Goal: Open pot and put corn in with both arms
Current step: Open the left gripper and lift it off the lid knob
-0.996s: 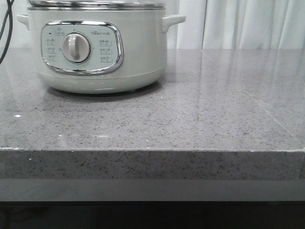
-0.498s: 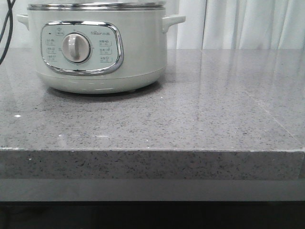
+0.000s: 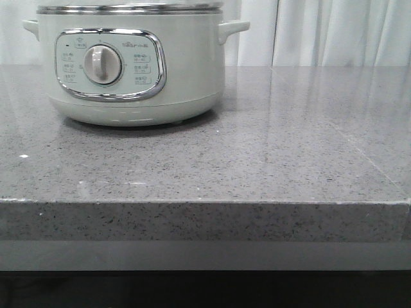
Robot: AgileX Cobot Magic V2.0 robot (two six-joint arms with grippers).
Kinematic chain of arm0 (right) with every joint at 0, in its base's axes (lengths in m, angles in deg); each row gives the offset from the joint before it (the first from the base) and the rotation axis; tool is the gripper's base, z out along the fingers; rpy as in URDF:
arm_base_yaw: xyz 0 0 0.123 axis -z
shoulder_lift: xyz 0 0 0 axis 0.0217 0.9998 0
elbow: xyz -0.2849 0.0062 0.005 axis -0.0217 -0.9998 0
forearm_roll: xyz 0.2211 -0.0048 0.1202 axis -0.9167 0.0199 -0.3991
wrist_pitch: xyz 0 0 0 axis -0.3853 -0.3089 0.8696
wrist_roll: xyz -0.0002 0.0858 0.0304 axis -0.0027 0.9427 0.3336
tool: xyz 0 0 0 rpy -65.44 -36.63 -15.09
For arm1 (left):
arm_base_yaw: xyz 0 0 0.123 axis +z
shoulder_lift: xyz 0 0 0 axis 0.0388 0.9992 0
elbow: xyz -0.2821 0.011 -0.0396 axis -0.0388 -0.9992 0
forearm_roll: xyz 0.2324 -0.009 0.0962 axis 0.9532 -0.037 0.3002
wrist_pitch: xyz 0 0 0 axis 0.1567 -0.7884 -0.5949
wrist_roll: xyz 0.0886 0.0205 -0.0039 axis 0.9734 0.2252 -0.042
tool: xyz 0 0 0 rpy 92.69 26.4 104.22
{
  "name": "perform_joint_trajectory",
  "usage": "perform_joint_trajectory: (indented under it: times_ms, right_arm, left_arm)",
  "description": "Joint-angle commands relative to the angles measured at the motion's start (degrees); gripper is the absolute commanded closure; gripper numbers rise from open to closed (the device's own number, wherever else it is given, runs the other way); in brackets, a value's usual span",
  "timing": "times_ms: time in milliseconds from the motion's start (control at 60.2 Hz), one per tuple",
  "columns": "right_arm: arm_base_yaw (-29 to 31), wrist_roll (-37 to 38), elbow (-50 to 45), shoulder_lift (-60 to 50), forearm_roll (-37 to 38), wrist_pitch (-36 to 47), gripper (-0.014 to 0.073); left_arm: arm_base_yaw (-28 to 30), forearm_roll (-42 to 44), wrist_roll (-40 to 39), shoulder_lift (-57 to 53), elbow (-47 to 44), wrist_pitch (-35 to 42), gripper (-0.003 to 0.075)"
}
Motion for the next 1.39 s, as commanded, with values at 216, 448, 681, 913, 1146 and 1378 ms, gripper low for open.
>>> perform_joint_trajectory:
  times_ms: [216, 448, 681, 913, 1146, 1378]
  right_arm:
    - [0.3, -0.2, 1.3, -0.2, -0.8, 3.7, 0.0063]
    - [0.3, -0.2, 1.3, -0.2, -0.8, 3.7, 0.0063]
    - [0.3, -0.2, 1.3, -0.1, -0.8, 3.0, 0.0063]
    - [0.3, -0.2, 1.3, -0.1, -0.8, 3.0, 0.0067]
    - [0.3, -0.2, 1.3, -0.1, -0.8, 3.0, 0.0327]
    - [0.3, -0.2, 1.3, -0.1, -0.8, 3.0, 0.0632]
  left_arm:
    - [-2.8, 0.0, 0.4, -18.2, -15.2, 3.3, 0.024]
    - [-3.9, -0.3, 0.4, -31.3, -27.9, 3.8, 0.024]
    - [-3.9, -0.3, 0.4, -41.0, -36.5, 3.8, 0.0239]
    - [-3.9, -0.3, 0.4, -44.0, -39.6, 3.8, 0.0257]
    - [-3.9, -0.3, 0.4, -44.0, -39.6, 3.8, 0.0521]
    - [-3.9, -0.3, 0.4, -44.0, -39.6, 3.8, 0.0741]
